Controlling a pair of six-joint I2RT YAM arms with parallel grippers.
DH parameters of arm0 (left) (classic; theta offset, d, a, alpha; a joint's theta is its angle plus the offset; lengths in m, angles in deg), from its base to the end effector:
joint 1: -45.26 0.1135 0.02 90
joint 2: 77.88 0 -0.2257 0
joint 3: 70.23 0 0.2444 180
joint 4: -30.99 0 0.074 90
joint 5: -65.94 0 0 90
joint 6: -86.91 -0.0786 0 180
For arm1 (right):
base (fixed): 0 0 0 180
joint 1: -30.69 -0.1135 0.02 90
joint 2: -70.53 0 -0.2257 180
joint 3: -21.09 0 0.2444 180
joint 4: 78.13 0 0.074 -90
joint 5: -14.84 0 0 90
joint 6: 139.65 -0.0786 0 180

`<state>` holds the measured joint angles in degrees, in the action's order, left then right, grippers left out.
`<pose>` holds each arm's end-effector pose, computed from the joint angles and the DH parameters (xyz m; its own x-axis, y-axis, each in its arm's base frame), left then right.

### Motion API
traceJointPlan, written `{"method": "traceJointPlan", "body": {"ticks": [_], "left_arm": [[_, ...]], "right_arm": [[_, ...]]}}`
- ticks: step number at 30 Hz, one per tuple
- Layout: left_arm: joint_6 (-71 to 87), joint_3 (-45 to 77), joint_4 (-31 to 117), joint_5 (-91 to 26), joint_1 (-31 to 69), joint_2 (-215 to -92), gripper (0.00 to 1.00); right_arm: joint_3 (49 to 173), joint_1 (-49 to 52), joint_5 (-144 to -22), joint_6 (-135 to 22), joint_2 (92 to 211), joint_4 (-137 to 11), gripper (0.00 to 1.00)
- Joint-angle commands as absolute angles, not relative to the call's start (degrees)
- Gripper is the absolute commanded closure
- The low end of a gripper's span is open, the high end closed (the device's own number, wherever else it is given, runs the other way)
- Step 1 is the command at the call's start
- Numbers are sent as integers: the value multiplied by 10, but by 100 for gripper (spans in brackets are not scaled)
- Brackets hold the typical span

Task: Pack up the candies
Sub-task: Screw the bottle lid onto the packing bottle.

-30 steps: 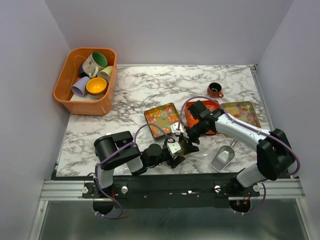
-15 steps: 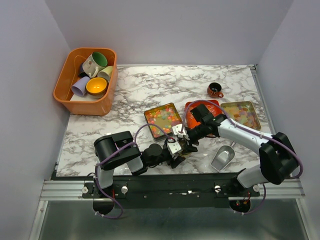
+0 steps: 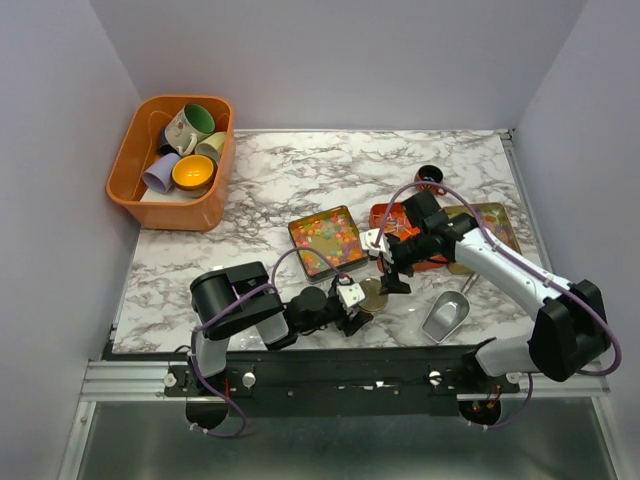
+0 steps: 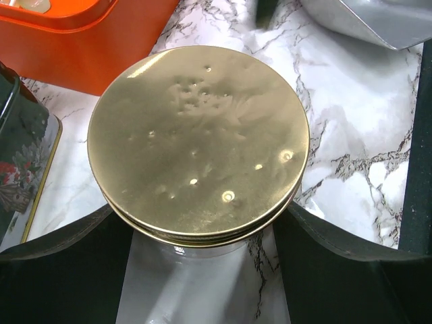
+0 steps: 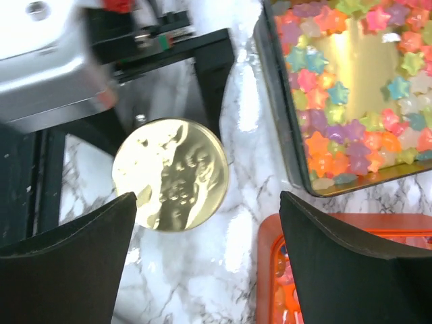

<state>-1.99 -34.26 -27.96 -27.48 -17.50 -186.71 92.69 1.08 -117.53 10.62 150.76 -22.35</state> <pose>0.1390 -0.2803 0.0569 -0.1276 0.2059 -0.9702 0.9117 0.4094 -0.0330 0.2176 0.1846 0.1801 0.1479 -0.6539 -0.7420 -0.9874 -0.1398 -0.0737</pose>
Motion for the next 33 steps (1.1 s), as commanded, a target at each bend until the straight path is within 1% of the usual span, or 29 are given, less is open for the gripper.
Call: {"method": "traceJointPlan", "body": {"ticks": [1, 3, 4, 7, 12, 16, 22, 28, 33], "left_arm": [[-36, -341, -218, -257, -180, -1887, 61], [-33, -338, -205, -256, -180, -1888, 92], [-33, -338, -204, -257, -180, -1888, 100], [-34, -338, -201, -264, -181, -1887, 100], [-35, -336, -194, -263, -184, -1889, 100], [-33, -334, -191, -260, -184, -1890, 100], [-33, -334, -189, -245, -183, -1891, 100], [-12, -334, -184, -245, -178, -1888, 100], [-13, -333, -185, -245, -177, -1889, 100]], "right_arm": [[908, 11, -1166, 208, 1494, -123, 6], [909, 11, -1171, 235, 1510, -118, 5], [917, 11, -1172, 237, 1518, -121, 5], [937, 11, -1173, 236, 1555, -122, 3], [972, 9, -1174, 285, 1610, -94, 3], [971, 10, -1163, 311, 1619, -67, 3], [931, 9, -1135, 310, 1597, -69, 3], [895, 10, -1115, 268, 1561, -70, 4], [845, 10, -1091, 241, 1495, -57, 4]]}}
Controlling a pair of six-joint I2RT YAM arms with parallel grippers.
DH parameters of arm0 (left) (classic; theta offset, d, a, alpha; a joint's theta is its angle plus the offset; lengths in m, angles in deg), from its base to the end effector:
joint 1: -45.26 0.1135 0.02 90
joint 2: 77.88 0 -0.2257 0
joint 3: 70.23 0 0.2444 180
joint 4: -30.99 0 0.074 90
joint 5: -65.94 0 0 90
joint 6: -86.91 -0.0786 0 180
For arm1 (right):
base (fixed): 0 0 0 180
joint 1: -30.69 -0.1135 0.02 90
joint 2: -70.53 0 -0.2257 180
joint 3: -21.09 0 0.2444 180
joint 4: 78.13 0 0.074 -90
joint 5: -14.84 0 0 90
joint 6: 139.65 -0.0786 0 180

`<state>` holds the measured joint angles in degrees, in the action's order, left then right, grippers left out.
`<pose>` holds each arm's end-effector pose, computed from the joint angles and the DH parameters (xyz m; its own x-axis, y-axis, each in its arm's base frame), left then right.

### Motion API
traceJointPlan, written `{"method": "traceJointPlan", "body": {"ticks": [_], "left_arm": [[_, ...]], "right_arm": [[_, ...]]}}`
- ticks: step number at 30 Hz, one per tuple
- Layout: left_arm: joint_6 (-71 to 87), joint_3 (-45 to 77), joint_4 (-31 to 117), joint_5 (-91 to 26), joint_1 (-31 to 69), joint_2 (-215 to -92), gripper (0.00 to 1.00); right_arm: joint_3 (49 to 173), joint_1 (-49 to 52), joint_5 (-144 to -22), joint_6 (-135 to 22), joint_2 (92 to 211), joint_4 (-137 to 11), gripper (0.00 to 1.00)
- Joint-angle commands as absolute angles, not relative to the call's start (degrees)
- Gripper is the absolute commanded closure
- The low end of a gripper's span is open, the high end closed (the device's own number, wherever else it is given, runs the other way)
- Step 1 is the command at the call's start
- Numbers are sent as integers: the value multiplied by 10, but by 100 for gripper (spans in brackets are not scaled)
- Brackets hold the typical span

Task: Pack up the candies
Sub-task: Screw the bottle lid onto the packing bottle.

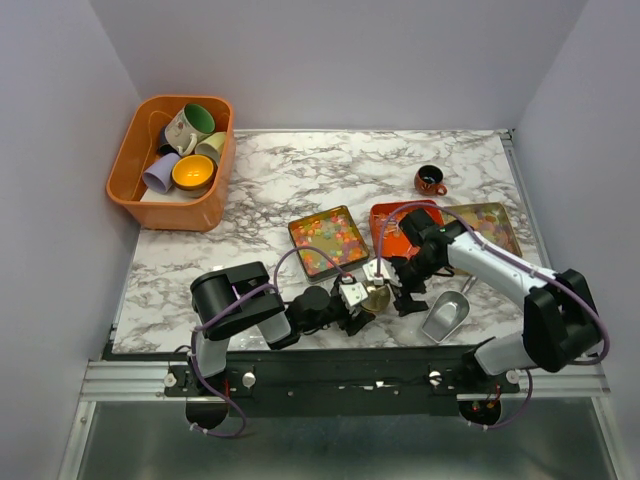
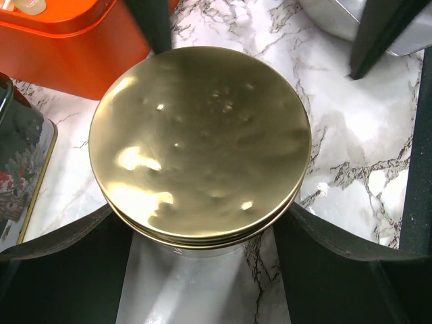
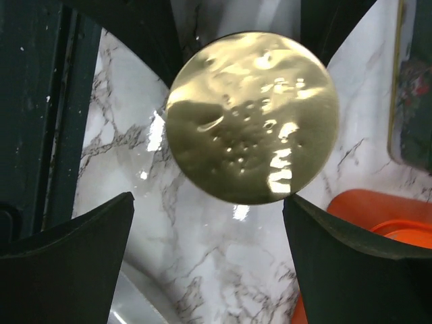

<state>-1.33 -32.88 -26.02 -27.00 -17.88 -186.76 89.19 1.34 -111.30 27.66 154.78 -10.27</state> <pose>0.1401 -0.2856 0.0570 -0.1413 0.2111 -0.9672 0.9095 0.4136 -0.0426 0.1921 0.1612 0.1334 0.2481 -0.7644 -0.5951 -0.9444 -0.3276 0.0270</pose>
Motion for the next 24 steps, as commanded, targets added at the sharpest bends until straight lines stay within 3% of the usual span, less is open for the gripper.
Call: {"method": "traceJointPlan", "body": {"ticks": [1, 5, 11, 24], "left_arm": [[-16, -333, -184, -249, -177, -1890, 100], [-26, -332, -180, -257, -178, -1890, 100], [-27, -331, -180, -262, -178, -1892, 100], [-25, -328, -168, -251, -178, -1889, 100]], "right_arm": [[838, 10, -1086, 237, 1485, -53, 4], [850, 47, -1105, 193, 1462, -68, 5], [951, 52, -1194, 160, 1528, -87, 5], [1011, 4, -1231, 257, 1648, -46, 3]]}}
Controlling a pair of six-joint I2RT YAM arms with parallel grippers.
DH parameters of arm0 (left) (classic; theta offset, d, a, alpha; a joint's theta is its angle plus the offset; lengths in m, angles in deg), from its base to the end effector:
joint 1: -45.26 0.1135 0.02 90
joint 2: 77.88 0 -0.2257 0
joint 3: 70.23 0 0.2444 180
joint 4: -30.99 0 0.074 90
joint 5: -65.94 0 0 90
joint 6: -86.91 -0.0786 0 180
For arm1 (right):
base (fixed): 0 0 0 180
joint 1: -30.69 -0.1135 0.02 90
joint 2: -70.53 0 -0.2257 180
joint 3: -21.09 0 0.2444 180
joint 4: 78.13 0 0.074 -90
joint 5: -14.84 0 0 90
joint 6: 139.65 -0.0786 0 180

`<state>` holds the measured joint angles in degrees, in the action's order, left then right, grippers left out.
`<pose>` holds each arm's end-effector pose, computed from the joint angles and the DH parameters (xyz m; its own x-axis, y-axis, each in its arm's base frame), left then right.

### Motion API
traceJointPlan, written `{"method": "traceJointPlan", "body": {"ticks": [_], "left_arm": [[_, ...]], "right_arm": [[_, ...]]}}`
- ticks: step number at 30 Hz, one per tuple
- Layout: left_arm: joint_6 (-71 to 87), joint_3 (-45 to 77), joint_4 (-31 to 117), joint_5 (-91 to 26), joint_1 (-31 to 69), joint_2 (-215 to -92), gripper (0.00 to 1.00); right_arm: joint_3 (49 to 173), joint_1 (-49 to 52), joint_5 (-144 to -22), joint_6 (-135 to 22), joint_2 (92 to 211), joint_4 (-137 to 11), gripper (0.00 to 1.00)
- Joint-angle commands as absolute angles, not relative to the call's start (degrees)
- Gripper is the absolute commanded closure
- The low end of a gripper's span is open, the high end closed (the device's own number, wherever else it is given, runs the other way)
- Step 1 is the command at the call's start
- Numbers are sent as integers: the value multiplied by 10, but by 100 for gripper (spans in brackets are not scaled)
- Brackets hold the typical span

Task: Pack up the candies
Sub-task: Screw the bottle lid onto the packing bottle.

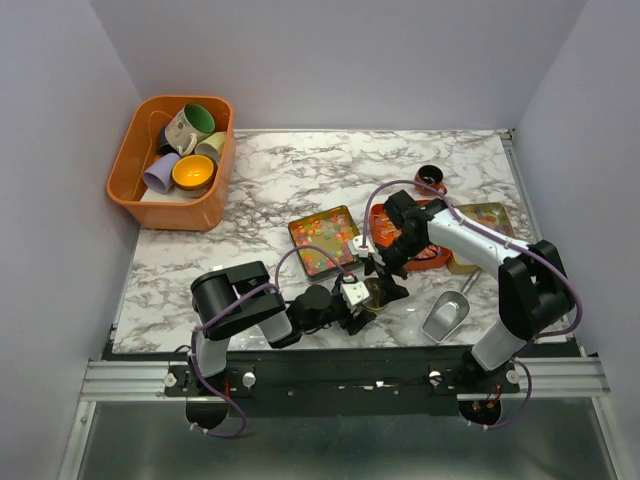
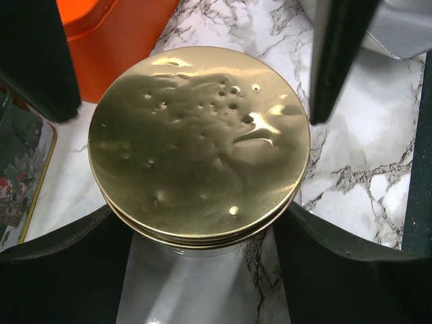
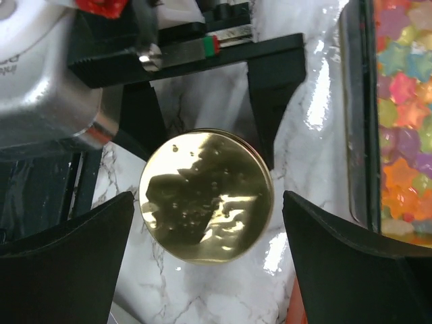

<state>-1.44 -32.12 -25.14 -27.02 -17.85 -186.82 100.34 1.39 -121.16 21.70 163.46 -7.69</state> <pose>0.1416 -0.2881 0.0574 -0.1410 0.2145 -0.9665 0.9096 0.4135 -0.0409 0.2184 0.1874 0.1532 0.1056 -0.6955 -0.7107 -0.9512 -0.2791 0.1318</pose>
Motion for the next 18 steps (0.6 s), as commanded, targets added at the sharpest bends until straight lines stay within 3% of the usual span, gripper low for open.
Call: {"method": "traceJointPlan", "body": {"ticks": [1, 18], "left_arm": [[-24, -329, -168, -249, -177, -1889, 100], [11, -318, -153, -239, -158, -1896, 100]], "right_arm": [[1010, 4, -1224, 259, 1650, -40, 3], [828, 12, -1102, 185, 1510, -85, 4]]}}
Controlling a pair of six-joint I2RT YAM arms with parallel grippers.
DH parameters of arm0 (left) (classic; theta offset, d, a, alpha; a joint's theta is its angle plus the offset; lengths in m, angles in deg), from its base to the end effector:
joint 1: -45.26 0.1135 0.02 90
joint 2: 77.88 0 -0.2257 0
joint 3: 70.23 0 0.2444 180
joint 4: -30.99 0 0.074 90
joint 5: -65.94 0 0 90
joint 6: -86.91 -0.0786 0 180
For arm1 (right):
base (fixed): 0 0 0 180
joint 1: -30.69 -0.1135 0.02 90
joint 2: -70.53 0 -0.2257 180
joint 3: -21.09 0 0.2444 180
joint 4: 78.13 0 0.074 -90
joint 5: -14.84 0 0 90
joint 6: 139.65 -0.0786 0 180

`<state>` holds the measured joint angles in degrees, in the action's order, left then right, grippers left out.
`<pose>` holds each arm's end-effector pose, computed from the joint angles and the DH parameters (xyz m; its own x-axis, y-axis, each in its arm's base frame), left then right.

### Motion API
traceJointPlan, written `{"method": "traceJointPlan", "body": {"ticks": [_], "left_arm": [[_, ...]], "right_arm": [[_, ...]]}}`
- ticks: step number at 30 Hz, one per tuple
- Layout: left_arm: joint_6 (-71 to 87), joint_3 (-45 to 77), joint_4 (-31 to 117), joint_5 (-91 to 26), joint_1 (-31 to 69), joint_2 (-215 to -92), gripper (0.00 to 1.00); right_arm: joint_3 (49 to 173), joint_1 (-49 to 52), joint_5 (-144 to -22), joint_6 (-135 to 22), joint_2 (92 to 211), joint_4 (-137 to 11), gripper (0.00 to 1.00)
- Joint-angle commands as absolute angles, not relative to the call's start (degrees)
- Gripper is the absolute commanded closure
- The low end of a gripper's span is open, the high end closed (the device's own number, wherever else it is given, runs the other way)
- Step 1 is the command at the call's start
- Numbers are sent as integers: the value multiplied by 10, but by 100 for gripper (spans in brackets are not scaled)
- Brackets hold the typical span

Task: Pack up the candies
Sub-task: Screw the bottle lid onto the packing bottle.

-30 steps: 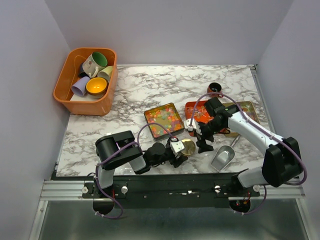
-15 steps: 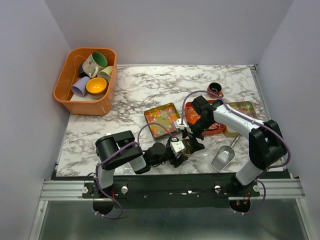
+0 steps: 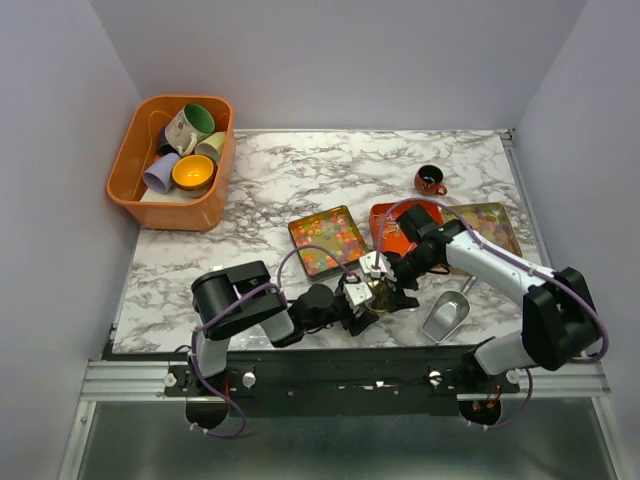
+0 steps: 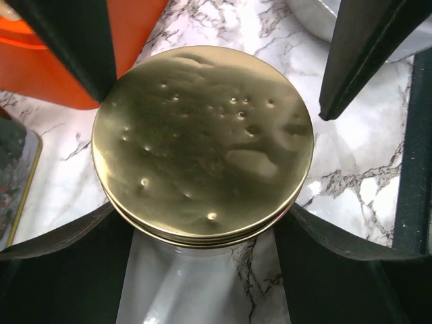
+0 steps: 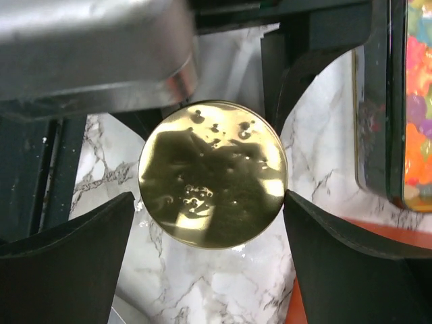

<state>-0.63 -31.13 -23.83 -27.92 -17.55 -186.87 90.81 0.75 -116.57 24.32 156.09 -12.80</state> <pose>0.1436 -0.2912 0.0578 -0.1581 0.2140 -0.9640 0.9112 0.4076 -0.0589 0.1977 0.1738 0.1404 0.2079 -0.7121 -0.6706 -0.9506 -0.3085 0.0330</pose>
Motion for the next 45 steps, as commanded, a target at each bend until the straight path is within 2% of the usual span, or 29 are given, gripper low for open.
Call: {"method": "traceJointPlan", "body": {"ticks": [1, 7, 12, 20, 25, 30, 45], "left_arm": [[12, -317, -152, -240, -157, -1897, 100], [12, -316, -152, -241, -156, -1899, 100], [5, -316, -152, -271, -156, -1897, 100], [1, -315, -146, -285, -157, -1896, 100], [1, -313, -142, -287, -157, -1899, 100], [-1, -313, -141, -289, -157, -1899, 100], [-1, -313, -139, -292, -157, -1898, 100]], "right_arm": [[815, 12, -1086, 180, 1488, -88, 4], [750, 17, -1041, 148, 1432, -78, 5], [798, 37, -1067, 111, 1399, -78, 5], [913, 37, -1155, 104, 1477, -141, 5], [960, 33, -1191, 226, 1539, -85, 3], [963, 26, -1189, 338, 1560, -56, 2], [968, 1, -1182, 360, 1625, -80, 0]]}}
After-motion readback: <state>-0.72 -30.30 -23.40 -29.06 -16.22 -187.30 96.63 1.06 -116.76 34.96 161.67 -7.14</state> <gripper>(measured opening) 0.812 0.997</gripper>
